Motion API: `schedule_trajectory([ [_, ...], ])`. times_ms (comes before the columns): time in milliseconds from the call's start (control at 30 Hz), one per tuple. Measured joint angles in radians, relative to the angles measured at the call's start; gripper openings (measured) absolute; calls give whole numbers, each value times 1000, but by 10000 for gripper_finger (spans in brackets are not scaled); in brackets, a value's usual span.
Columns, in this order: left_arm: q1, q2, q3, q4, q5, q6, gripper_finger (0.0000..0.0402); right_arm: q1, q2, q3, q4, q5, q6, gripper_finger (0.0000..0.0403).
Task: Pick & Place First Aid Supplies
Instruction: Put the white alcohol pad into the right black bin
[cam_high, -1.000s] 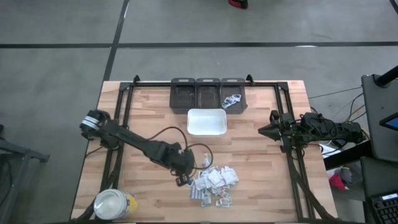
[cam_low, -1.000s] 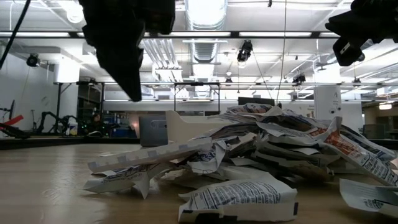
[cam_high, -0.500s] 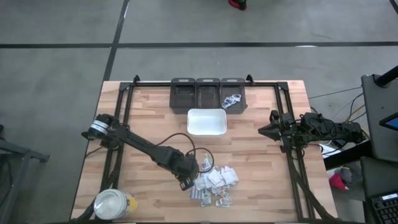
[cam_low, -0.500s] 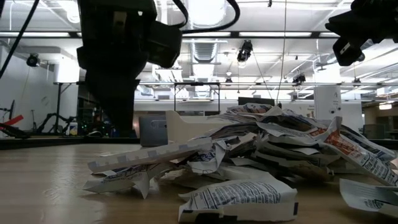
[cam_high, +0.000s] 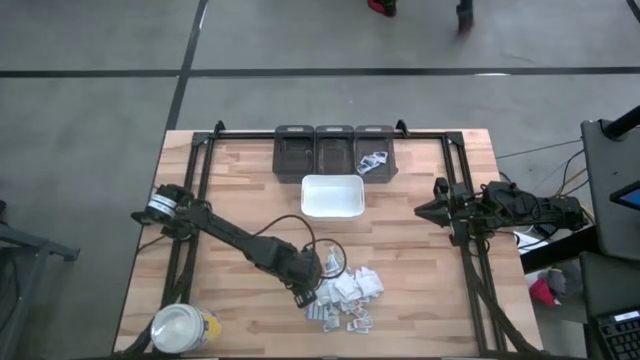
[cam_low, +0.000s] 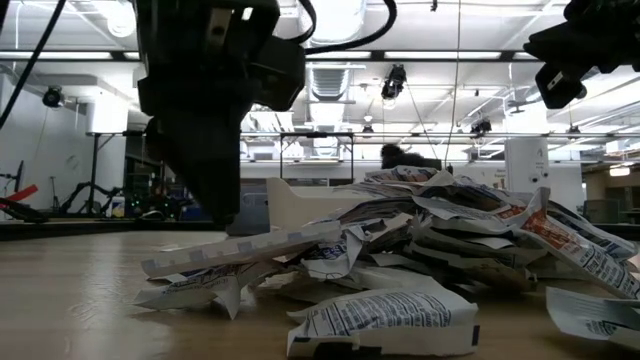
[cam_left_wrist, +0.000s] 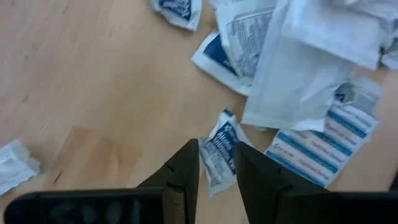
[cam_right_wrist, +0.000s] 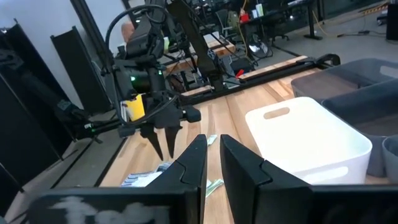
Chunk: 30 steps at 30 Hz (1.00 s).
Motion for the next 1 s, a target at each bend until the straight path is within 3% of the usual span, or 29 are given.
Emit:
schedule_trajectory([
  [633, -8, 113, 4, 5, -6, -84, 91, 0, 1, 0, 0, 0, -17, 45],
  [900, -8, 108, 4, -1, -31, -89, 14, 0, 1, 0, 0, 0, -18, 45],
  [1000, -8, 109, 3, -1, -40, -94, 6, 0, 1, 0, 0, 0, -18, 44],
])
